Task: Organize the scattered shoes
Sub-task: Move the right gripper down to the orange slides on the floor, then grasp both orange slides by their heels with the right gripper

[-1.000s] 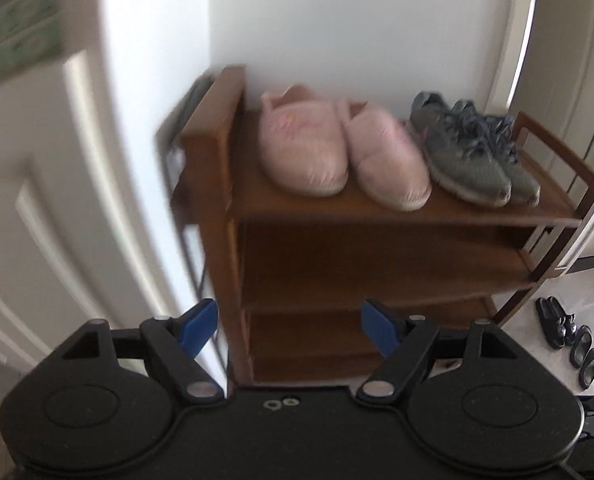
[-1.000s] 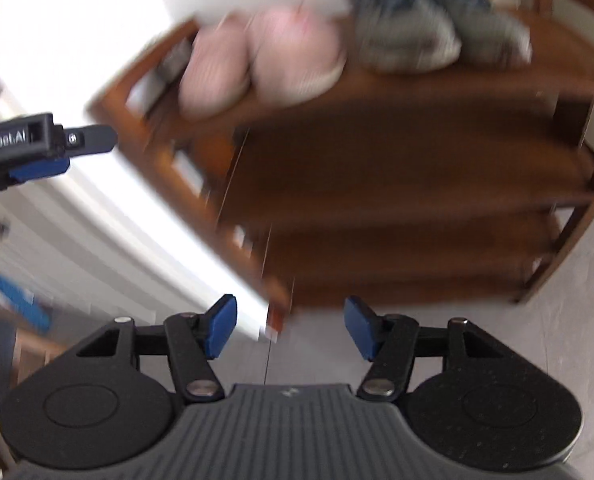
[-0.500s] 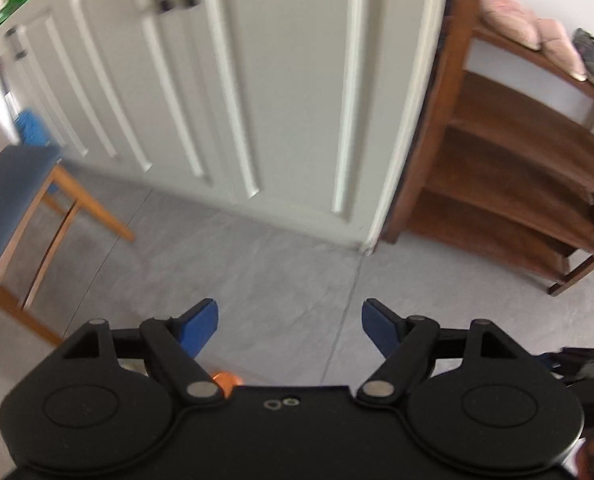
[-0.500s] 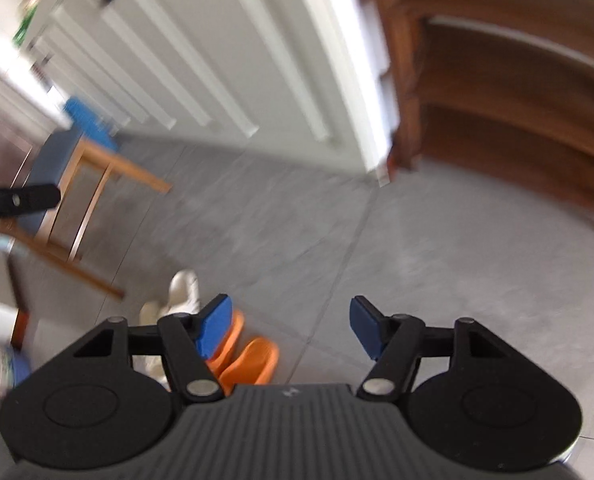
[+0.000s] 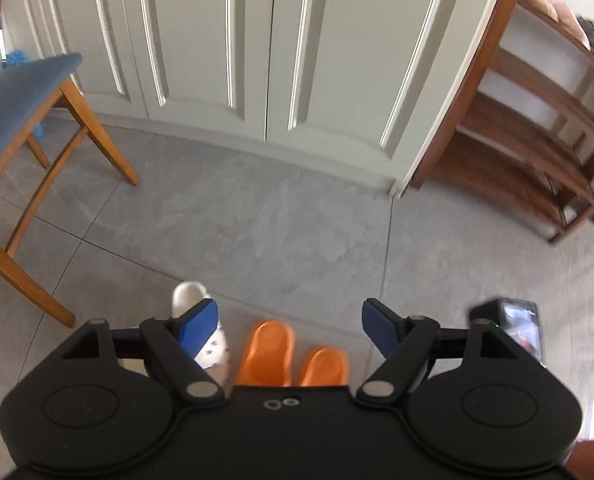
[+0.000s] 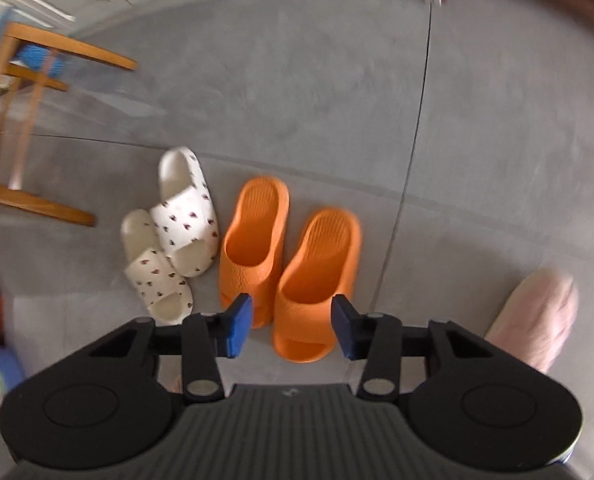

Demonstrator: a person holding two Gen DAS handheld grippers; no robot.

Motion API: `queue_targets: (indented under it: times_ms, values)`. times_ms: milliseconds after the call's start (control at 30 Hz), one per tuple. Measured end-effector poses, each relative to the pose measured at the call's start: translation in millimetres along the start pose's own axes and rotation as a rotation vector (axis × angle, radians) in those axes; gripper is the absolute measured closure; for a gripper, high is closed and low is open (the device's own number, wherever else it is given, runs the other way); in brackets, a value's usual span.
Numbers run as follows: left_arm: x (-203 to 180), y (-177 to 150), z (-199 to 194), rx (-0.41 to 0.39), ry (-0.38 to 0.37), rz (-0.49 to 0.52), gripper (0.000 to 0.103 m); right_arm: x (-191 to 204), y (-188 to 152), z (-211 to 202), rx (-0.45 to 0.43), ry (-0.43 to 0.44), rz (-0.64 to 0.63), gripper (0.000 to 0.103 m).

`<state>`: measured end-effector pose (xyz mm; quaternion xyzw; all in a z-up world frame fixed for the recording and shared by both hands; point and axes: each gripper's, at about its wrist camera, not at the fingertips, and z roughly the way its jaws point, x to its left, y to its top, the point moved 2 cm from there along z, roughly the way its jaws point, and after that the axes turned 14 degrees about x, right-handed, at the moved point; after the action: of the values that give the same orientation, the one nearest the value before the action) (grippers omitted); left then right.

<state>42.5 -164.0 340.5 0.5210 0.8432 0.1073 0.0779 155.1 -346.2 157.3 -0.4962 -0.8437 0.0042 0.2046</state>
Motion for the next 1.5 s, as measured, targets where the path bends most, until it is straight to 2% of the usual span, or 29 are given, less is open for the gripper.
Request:
queue_targets:
  times_ms: [167,233,333,400,533,633,667,700,767,867,967,1033,1100,1167,1233,1267,1300,1433,1500]
  values:
    - [41.3,-29.6,56.4,0.0,0.073,0.071,0.024,36.6,-1.7,81.1,-0.002,-0.023,0.159,0.055]
    - [50.0,-33.6,88.5,-0.014,0.08,0.089,0.024,41.1,3.2,112.1,-0.006,-0.034,0.204,0.053]
    - [55.6,-38.6,131.8,-0.037,0.08,0.118,0.024,40.2,15.5,139.7,-0.037,-0.079,0.168,0.051]
    - [61.8,-42.0,158.3,-0.055,0.08,0.12,0.024,36.7,24.4,157.4,-0.051,-0.107,0.141,0.045]
    - [76.1,-46.2,207.3,-0.054,0.084,0.14,0.024,20.7,36.6,183.4,-0.041,-0.118,0.191,0.043]
    - [82.0,-47.2,225.5,-0.047,0.07,0.153,0.024,20.0,46.3,203.1,-0.019,-0.161,0.201,0.042]
    - [82.5,-47.0,229.6,-0.044,0.064,0.162,0.024,20.1,49.5,208.2,-0.013,-0.182,0.208,0.038]
    - [82.5,-47.0,232.2,-0.045,0.061,0.17,0.024,19.7,52.0,210.5,-0.016,-0.198,0.221,0.029]
    - [81.4,-45.7,236.9,-0.05,0.052,0.19,0.024,18.1,55.5,214.6,-0.02,-0.22,0.25,0.018]
    - [80.4,-43.0,240.5,-0.052,0.043,0.198,0.024,7.9,58.1,215.9,-0.028,-0.151,0.324,0.018]
    - [82.4,-40.9,242.2,-0.053,0.034,0.189,0.024,7.8,57.2,204.2,-0.054,-0.136,0.366,0.018]
    - [83.0,-40.3,242.9,-0.047,0.031,0.186,0.024,8.8,60.9,211.0,-0.023,-0.13,0.347,0.018]
    - [83.3,-38.9,243.4,-0.043,0.031,0.189,0.024,8.2,66.5,224.1,0.027,-0.137,0.332,0.021]
    - [83.5,-36.9,244.9,-0.041,0.027,0.199,0.024,6.1,73.1,241.0,0.074,-0.172,0.317,0.038]
    - [81.7,-35.8,247.7,-0.035,0.024,0.217,0.024,9.9,74.1,244.3,0.08,-0.201,0.285,0.044]
    - [80.8,-35.6,248.7,-0.03,0.024,0.221,0.024,12.8,73.0,242.5,0.08,-0.212,0.253,0.056]
    - [79.9,-35.1,249.1,-0.022,0.023,0.22,0.024,12.9,71.0,239.0,0.075,-0.206,0.233,0.076]
    - [77.1,-30.8,239.9,-0.007,0.005,0.192,0.024,-7.8,54.0,220.1,0.057,-0.095,0.228,0.078]
    - [72.6,-28.4,231.7,-0.015,0.003,0.21,0.024,-22.0,42.4,206.0,0.02,-0.007,0.249,0.078]
